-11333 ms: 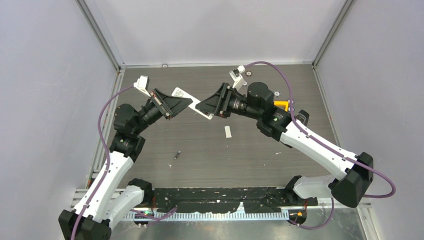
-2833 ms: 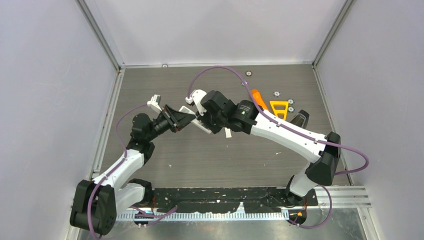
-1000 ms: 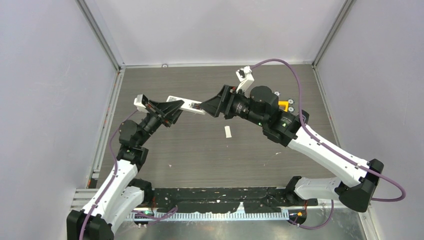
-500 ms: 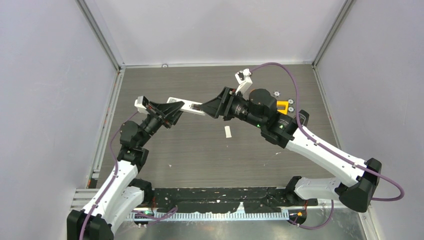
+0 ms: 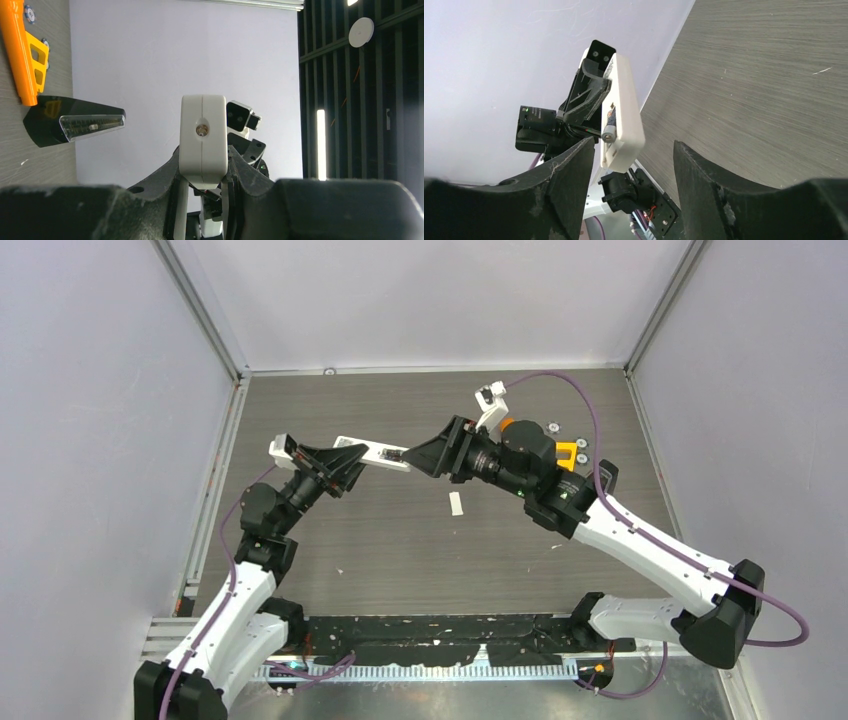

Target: Load the batteries into the remote control

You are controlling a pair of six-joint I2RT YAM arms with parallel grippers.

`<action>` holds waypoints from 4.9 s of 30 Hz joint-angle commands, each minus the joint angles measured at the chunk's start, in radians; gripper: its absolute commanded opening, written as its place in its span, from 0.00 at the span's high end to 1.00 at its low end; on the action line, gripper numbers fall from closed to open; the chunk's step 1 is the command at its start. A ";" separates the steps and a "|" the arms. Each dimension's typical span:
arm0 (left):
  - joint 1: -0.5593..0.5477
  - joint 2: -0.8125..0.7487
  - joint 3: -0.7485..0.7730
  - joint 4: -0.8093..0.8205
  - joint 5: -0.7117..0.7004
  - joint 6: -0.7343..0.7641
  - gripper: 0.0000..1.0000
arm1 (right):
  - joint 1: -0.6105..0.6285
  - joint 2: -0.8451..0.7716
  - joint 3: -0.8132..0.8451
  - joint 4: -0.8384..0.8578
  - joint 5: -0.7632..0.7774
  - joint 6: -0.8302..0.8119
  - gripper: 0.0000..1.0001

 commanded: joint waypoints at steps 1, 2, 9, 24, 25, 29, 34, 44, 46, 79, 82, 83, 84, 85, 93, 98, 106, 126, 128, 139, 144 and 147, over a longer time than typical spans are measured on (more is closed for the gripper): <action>-0.004 -0.019 0.006 0.028 -0.008 0.008 1.00 | -0.019 -0.050 -0.021 0.061 0.001 0.044 0.38; -0.004 -0.018 0.007 0.028 -0.008 0.008 1.00 | -0.023 -0.053 -0.024 0.077 0.001 0.046 0.39; -0.005 -0.023 0.005 0.017 -0.006 0.015 1.00 | -0.034 -0.055 -0.051 0.123 -0.021 0.076 0.40; -0.023 -0.025 0.016 0.005 0.000 0.033 1.00 | -0.036 -0.003 -0.039 0.137 -0.065 0.076 0.49; -0.025 -0.027 0.017 0.004 -0.001 0.032 1.00 | -0.036 0.000 -0.038 0.137 -0.066 0.074 0.50; -0.028 -0.025 0.021 0.004 -0.003 0.035 1.00 | -0.036 0.006 -0.038 0.132 -0.067 0.069 0.54; -0.034 -0.023 0.027 0.005 -0.005 0.039 1.00 | -0.036 0.016 -0.034 0.132 -0.078 0.067 0.59; -0.048 -0.007 0.035 0.029 -0.005 0.039 1.00 | -0.036 0.045 -0.026 0.141 -0.107 0.068 0.62; -0.051 -0.004 0.037 0.036 -0.006 0.039 1.00 | -0.036 0.048 -0.024 0.142 -0.110 0.069 0.63; -0.053 0.063 0.280 -0.161 0.091 0.504 1.00 | -0.079 -0.006 0.071 0.035 -0.135 -0.026 0.12; -0.052 0.071 0.281 -0.153 0.101 0.507 1.00 | -0.083 0.003 0.070 0.039 -0.162 -0.037 0.15; -0.051 0.071 0.280 -0.153 0.100 0.508 1.00 | -0.082 0.005 0.069 0.038 -0.165 -0.038 0.15; -0.051 0.071 0.280 -0.153 0.100 0.509 1.00 | -0.084 0.010 0.068 0.038 -0.173 -0.038 0.18; -0.051 0.072 0.280 -0.153 0.100 0.508 1.00 | -0.084 0.013 0.066 0.039 -0.177 -0.039 0.19; -0.052 0.074 0.269 -0.132 0.101 0.488 1.00 | -0.086 0.066 0.068 0.047 -0.249 -0.023 0.37; -0.053 0.074 0.256 -0.108 0.099 0.471 1.00 | -0.086 0.084 0.072 0.041 -0.260 -0.023 0.50; -0.052 0.077 0.258 -0.102 0.097 0.466 1.00 | -0.086 0.094 0.080 0.038 -0.269 -0.052 0.71; 0.009 0.042 0.241 -0.288 0.091 0.639 1.00 | -0.191 0.027 0.107 -0.229 -0.061 -0.115 0.29; 0.031 0.030 0.218 -0.303 0.101 0.661 1.00 | -0.199 0.037 0.121 -0.311 -0.003 -0.168 0.29; 0.102 0.036 0.151 -0.357 0.176 0.772 1.00 | -0.144 0.306 0.053 -0.520 0.317 -0.399 0.32; 0.124 0.031 0.125 -0.373 0.189 0.793 1.00 | -0.090 0.487 0.095 -0.535 0.319 -0.443 0.34; 0.131 0.030 0.114 -0.373 0.197 0.796 1.00 | -0.085 0.560 0.134 -0.566 0.309 -0.459 0.38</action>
